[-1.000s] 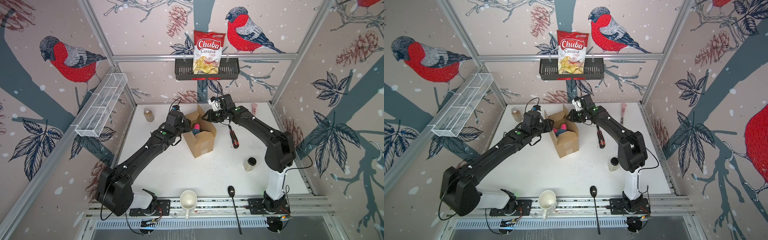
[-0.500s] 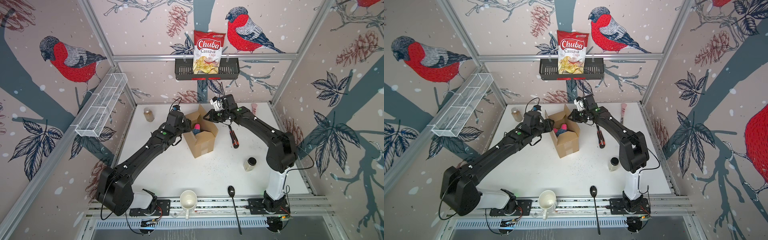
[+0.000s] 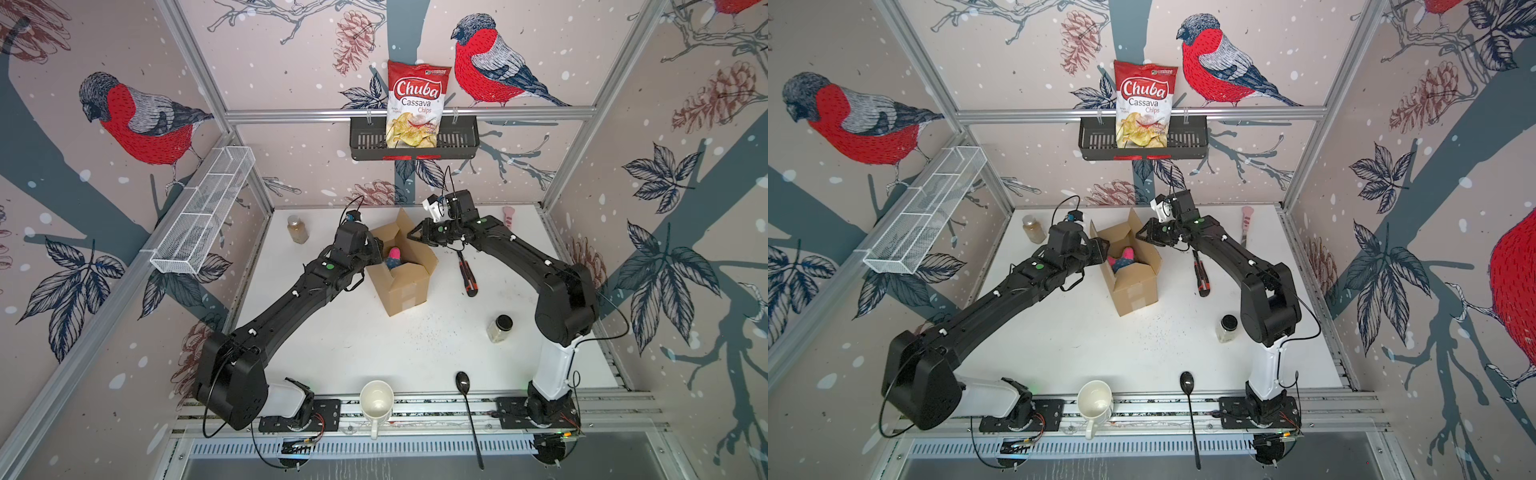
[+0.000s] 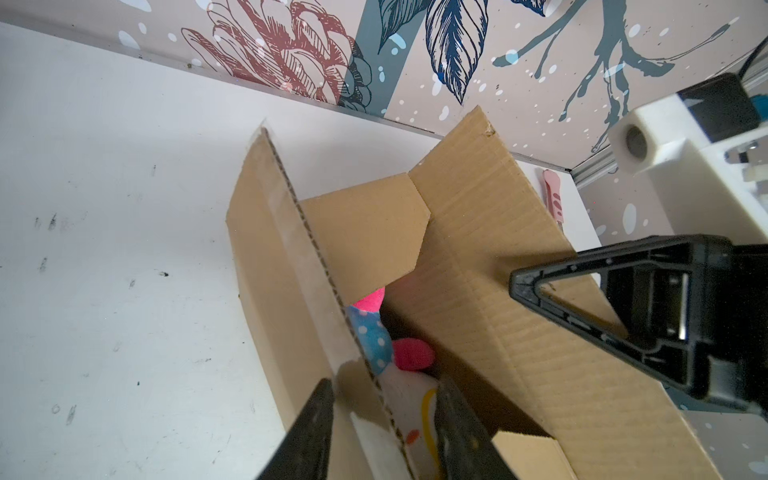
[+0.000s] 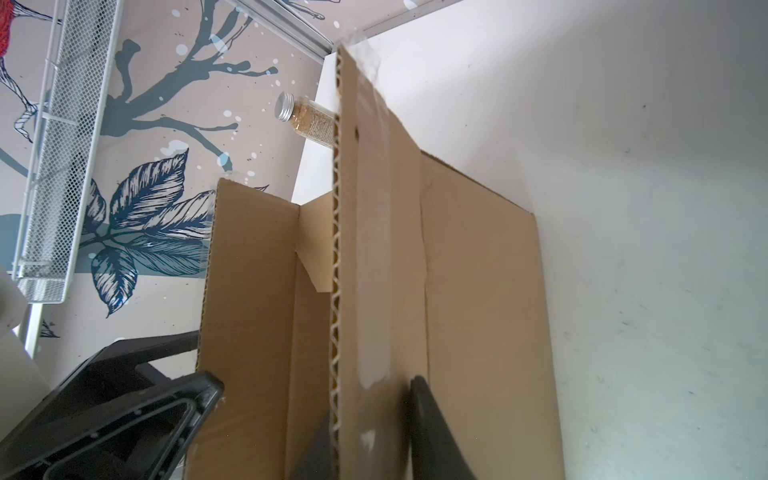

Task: Unpack the express box

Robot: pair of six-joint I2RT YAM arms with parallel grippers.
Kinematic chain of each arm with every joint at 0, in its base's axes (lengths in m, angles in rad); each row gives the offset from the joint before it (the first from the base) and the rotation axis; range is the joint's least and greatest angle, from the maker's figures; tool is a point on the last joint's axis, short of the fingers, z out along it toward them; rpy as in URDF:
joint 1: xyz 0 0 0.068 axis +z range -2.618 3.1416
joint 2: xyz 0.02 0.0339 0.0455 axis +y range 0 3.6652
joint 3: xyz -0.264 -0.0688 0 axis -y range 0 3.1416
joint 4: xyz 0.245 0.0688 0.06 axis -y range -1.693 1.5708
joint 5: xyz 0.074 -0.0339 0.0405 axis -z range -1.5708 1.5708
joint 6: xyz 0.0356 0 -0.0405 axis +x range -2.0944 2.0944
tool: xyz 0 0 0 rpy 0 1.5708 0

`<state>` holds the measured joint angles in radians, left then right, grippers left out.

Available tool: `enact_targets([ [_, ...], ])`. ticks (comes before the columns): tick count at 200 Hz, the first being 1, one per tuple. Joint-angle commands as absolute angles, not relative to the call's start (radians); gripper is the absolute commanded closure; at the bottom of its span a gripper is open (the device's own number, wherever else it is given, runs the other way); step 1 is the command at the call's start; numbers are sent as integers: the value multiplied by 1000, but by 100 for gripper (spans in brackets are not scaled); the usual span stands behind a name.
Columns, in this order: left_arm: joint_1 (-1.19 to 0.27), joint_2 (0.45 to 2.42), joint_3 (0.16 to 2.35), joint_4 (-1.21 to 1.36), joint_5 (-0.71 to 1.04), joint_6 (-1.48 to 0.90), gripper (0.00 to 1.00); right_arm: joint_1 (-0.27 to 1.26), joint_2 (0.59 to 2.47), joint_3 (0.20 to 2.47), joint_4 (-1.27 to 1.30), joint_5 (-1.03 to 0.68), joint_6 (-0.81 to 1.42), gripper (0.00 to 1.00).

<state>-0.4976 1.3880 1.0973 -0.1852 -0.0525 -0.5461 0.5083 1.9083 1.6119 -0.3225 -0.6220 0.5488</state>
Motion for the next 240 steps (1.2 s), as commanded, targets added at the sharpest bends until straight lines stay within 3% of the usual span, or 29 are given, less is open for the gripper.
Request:
enact_targets([
  [1, -499, 1390, 1086, -214, -59, -539, 59, 500, 1894, 1597, -257, -690, 578, 84],
  [174, -501, 1394, 1072, -209, -78, -553, 60, 410, 1906, 1299, 151, -936, 776, 81],
  [240, -503, 1385, 1061, -190, -79, -560, 60, 405, 1855, 1399, -163, -746, 566, 69],
])
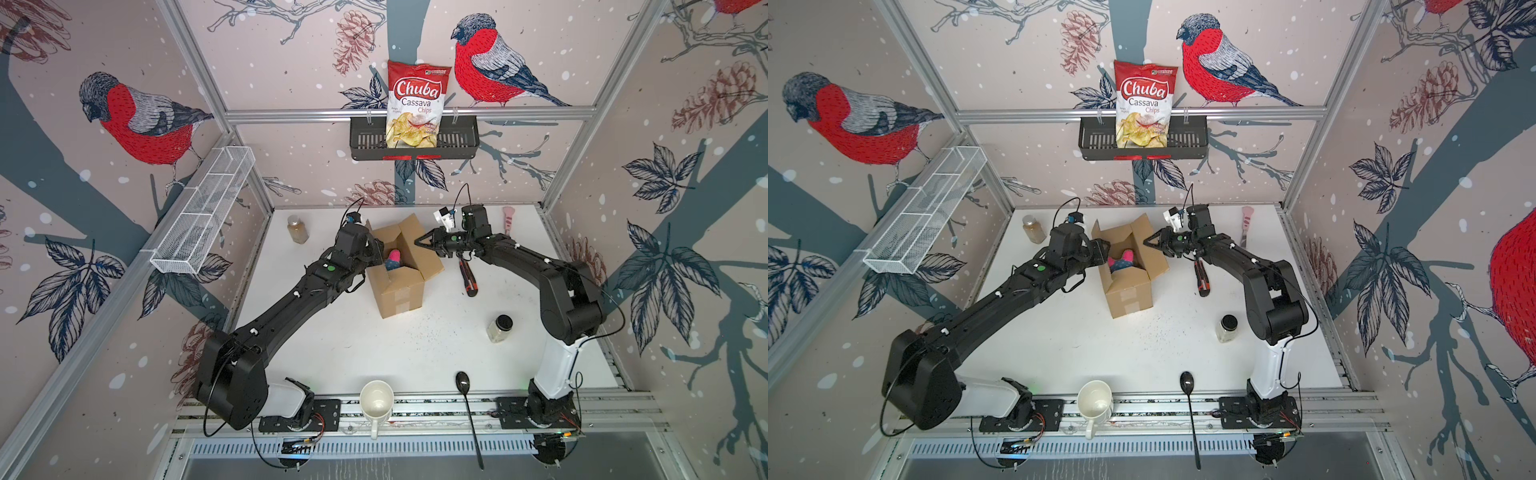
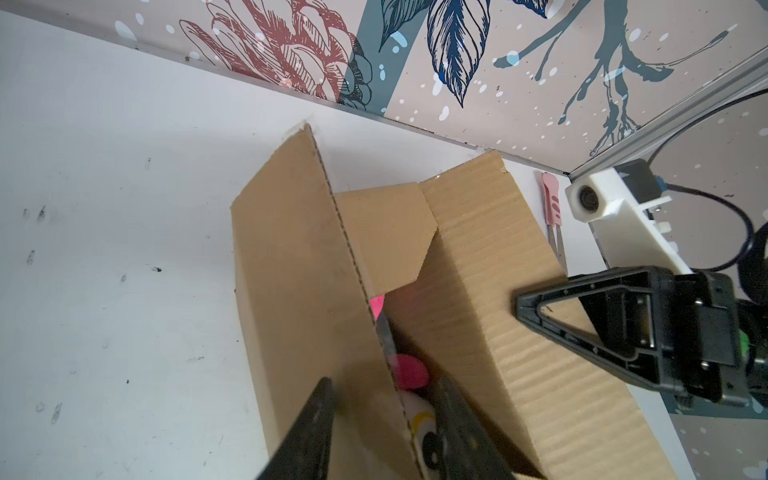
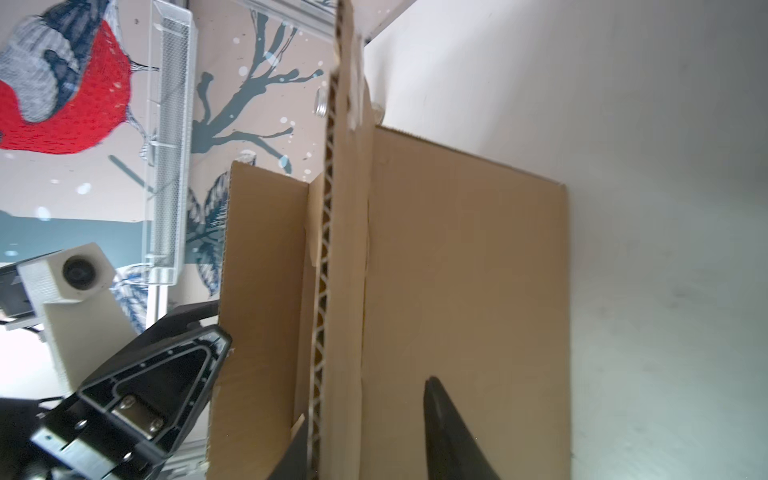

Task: Unpack the express box

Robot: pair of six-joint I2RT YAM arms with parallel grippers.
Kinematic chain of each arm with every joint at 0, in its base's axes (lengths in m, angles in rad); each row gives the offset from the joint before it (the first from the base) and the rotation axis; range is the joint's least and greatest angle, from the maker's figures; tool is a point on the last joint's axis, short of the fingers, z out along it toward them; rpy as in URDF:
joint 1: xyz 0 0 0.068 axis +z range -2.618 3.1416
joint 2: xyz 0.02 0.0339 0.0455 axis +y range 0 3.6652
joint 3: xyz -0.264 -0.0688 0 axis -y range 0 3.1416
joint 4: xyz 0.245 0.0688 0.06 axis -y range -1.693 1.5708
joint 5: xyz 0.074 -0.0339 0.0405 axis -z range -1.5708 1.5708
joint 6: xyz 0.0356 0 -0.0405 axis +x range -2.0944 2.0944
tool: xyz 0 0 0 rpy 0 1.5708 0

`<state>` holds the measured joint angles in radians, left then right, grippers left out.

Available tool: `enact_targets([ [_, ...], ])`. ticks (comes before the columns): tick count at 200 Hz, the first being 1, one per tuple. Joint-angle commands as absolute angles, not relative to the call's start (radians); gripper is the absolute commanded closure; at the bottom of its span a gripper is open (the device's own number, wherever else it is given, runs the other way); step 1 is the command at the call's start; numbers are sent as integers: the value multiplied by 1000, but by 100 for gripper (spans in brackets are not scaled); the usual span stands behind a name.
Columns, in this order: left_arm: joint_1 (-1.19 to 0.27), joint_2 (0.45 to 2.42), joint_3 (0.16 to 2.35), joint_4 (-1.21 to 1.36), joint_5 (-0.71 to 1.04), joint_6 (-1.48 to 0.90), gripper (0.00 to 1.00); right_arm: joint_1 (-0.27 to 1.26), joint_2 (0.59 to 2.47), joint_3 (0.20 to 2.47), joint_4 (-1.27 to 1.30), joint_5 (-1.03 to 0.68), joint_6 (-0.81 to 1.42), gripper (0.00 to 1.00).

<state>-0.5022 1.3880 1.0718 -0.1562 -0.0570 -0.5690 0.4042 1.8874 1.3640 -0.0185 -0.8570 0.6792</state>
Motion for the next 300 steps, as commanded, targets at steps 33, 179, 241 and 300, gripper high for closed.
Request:
enact_targets([
  [33, -503, 1384, 1046, -174, -72, -563, 60, 431, 1830, 1473, -346, -578, 456, 67],
  [179, -508, 1385, 1006, -135, -63, -586, 60, 521, 1907, 1485, -417, -411, 347, 67],
  [241, -511, 1385, 1003, -95, -33, -593, 60, 569, 1906, 1521, -466, -304, 342, 63],
  [300, -511, 1356, 1003, -71, -14, -599, 60, 615, 1861, 1628, -612, -74, 326, 61],
])
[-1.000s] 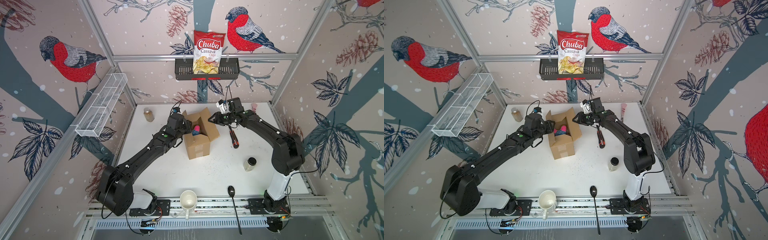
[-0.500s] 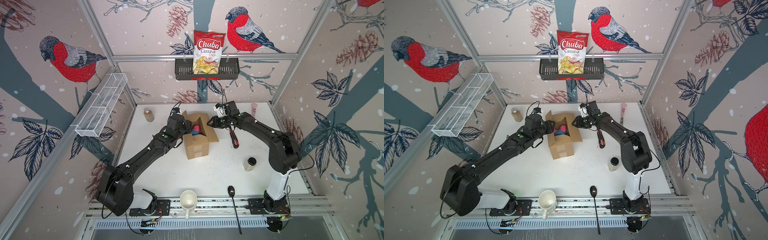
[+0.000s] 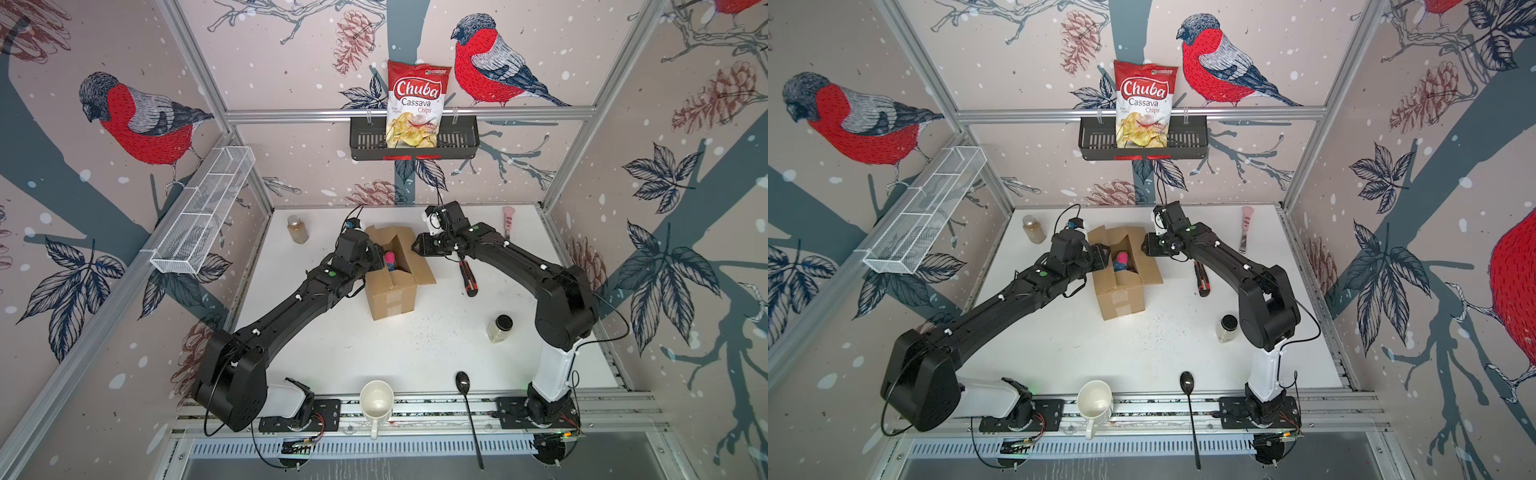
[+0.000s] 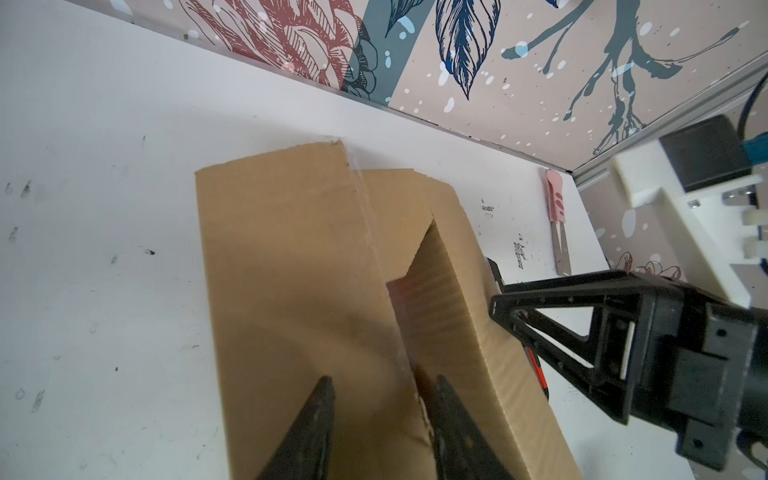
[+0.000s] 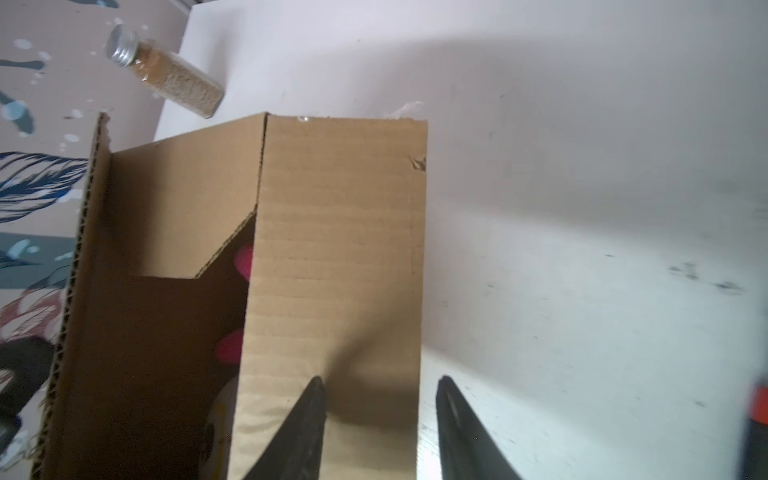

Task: Unpack the express box
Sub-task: 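Move the right gripper over the box opening while the left gripper draws back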

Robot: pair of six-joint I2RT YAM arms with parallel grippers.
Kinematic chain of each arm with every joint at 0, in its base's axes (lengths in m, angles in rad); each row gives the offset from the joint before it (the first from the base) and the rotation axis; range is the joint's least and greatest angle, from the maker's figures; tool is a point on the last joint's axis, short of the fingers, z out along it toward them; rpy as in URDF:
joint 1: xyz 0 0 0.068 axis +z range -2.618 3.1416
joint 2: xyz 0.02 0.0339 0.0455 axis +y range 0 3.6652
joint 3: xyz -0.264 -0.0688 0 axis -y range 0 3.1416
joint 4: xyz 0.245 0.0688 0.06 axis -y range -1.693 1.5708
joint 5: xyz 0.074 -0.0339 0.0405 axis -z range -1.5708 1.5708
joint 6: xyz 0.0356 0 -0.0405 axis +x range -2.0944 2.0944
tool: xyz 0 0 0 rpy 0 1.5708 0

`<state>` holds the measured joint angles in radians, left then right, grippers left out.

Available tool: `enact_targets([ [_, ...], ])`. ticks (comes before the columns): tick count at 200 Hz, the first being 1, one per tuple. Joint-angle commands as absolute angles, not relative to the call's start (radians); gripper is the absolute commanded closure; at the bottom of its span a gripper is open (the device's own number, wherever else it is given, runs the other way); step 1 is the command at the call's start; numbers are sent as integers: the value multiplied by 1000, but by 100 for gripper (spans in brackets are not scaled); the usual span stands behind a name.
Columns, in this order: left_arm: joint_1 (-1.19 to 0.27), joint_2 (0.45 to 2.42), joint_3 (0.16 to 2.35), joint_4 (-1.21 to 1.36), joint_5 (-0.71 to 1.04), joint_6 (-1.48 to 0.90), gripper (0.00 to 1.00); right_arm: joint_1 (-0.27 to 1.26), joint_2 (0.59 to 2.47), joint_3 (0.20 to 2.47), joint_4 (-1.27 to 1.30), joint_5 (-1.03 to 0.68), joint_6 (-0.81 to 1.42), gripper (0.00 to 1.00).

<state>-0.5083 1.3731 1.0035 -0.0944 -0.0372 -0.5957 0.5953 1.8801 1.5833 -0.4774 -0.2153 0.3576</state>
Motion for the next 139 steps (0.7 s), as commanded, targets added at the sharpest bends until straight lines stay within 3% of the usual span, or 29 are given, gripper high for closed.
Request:
enact_targets([
  [1, -511, 1355, 1003, -71, -15, -599, 60, 616, 1861, 1631, -615, -69, 326, 61],
  [78, -510, 1308, 950, -19, 23, -604, 60, 740, 1887, 1793, -766, 247, 321, 58],
  [139, -509, 1259, 961, -8, 13, -598, 59, 824, 1862, 1916, -858, 439, 323, 47],
])
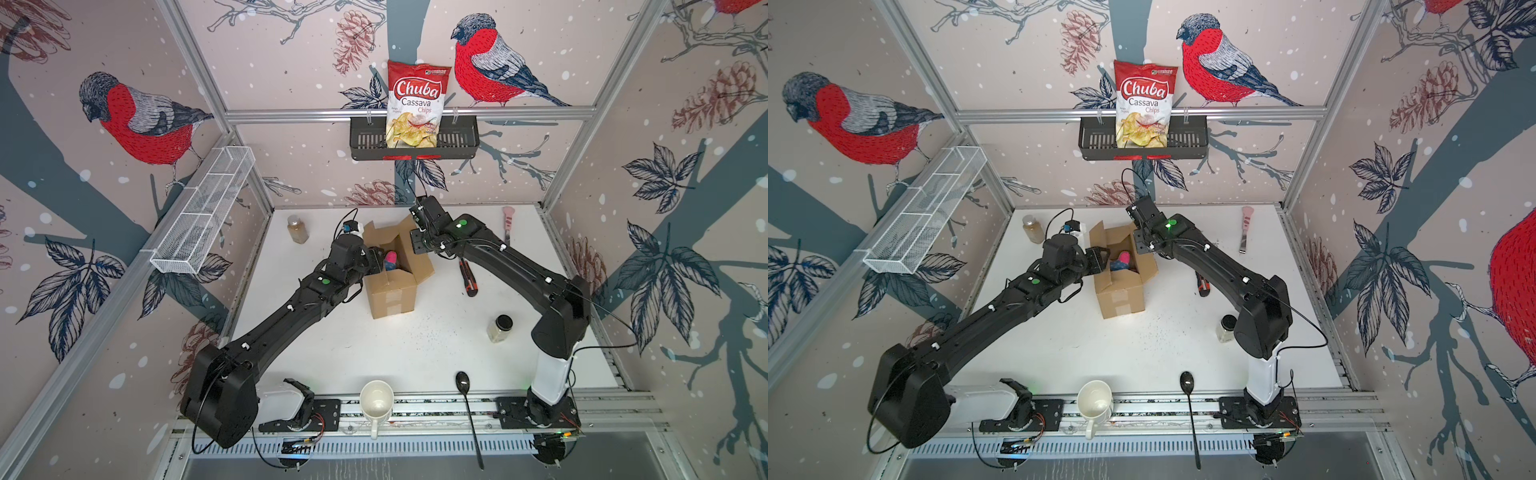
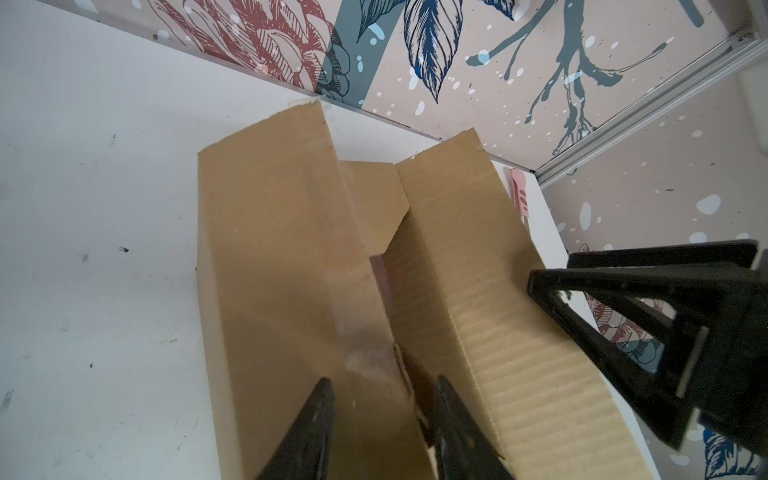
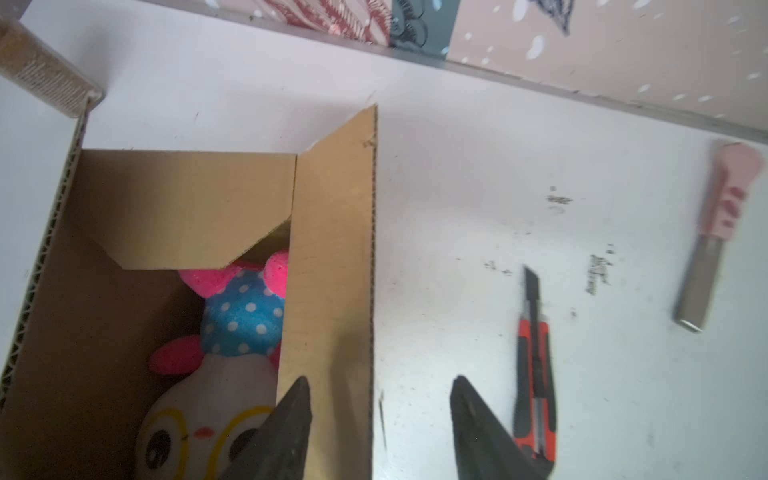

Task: Unpack the express box
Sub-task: 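Move the right gripper over the box opening while the left gripper draws back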

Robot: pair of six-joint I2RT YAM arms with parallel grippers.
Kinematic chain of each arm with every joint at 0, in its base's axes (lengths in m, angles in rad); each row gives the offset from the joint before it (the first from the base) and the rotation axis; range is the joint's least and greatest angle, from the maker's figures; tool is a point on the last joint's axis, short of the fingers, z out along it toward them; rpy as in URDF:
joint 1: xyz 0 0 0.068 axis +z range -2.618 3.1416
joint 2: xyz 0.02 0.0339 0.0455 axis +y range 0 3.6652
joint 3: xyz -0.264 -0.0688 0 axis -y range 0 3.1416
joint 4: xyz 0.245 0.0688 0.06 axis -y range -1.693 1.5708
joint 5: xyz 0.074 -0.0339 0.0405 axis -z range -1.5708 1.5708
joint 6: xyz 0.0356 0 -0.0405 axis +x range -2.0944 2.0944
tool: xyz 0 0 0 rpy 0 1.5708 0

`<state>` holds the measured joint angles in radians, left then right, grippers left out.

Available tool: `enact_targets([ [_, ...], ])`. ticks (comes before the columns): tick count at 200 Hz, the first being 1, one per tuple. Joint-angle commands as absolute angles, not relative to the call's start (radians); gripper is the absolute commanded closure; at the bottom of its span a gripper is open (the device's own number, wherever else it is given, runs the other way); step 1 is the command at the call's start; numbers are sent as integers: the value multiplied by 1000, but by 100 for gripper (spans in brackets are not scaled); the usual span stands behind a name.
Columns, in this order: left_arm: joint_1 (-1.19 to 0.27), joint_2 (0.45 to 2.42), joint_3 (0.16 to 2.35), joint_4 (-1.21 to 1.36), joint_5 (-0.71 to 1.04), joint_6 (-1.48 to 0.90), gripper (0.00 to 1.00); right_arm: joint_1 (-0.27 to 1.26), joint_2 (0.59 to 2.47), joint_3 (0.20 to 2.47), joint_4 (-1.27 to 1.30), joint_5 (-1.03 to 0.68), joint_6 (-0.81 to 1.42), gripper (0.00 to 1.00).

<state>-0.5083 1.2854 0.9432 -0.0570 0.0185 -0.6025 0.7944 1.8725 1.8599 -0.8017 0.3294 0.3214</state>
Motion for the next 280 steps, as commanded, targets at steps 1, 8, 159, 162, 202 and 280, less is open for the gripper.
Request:
enact_targets([
  [1, -509, 1259, 962, -8, 13, -598, 59, 826, 1863, 1919, -860, 441, 322, 46],
  [8, -509, 1247, 969, -13, 11, -593, 59, 839, 1868, 1941, -873, 449, 320, 46],
  [159, -326, 1043, 691, 0, -37, -630, 68, 881, 2169, 2212, -1037, 415, 358, 40],
  [162, -324, 1047, 684, 7, -35, -632, 68, 880, 2170, 2212, -1038, 413, 360, 40],
  [202, -320, 1139, 632, 121, -14, -657, 71, 871, 2181, 2208, -1045, 404, 371, 38],
  [280, -321, 1322, 620, 271, 47, -701, 74, 839, 2168, 2137, -953, 250, 384, 39],
])
